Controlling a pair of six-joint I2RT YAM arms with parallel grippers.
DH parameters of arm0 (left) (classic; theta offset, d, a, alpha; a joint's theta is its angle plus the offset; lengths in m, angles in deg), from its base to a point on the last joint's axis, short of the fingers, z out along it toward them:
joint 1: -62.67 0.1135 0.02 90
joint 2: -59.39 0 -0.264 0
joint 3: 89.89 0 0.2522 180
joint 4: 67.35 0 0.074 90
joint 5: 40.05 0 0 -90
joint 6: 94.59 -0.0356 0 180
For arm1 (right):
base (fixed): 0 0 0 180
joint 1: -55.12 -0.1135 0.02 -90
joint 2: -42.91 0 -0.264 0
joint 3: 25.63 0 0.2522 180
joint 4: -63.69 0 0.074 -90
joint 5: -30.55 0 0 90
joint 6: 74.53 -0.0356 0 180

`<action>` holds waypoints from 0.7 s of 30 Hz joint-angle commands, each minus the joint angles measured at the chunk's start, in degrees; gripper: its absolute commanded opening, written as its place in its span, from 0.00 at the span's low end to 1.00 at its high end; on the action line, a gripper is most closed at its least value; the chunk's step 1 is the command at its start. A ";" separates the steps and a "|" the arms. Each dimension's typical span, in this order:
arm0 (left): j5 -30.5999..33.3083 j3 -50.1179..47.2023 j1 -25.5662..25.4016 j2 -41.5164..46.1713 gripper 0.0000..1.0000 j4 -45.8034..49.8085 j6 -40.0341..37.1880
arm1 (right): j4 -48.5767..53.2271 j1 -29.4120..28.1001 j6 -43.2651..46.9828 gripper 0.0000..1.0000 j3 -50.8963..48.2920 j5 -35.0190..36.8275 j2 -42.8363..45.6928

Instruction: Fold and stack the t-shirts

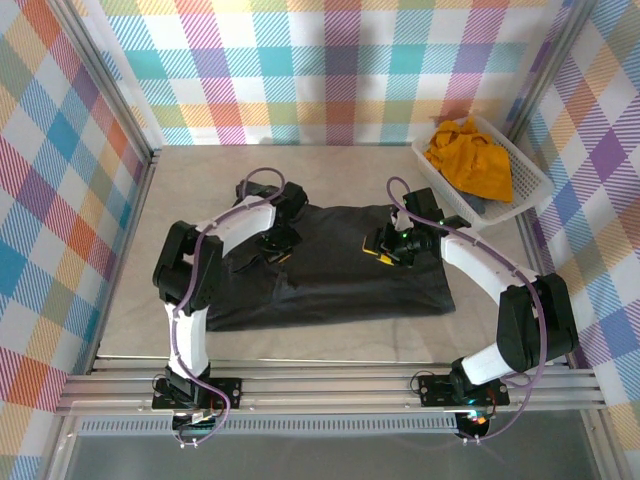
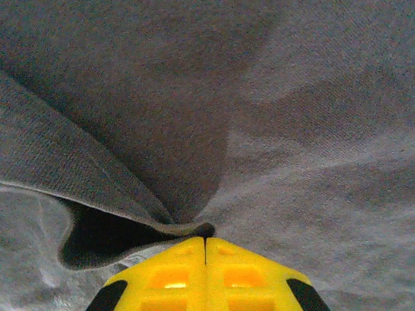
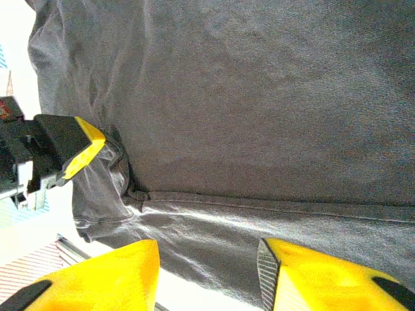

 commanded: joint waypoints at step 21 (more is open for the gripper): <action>-9.54 -36.48 14.91 34.24 0.95 -23.17 9.29 | -2.88 -0.99 2.63 0.52 2.48 -7.63 -4.95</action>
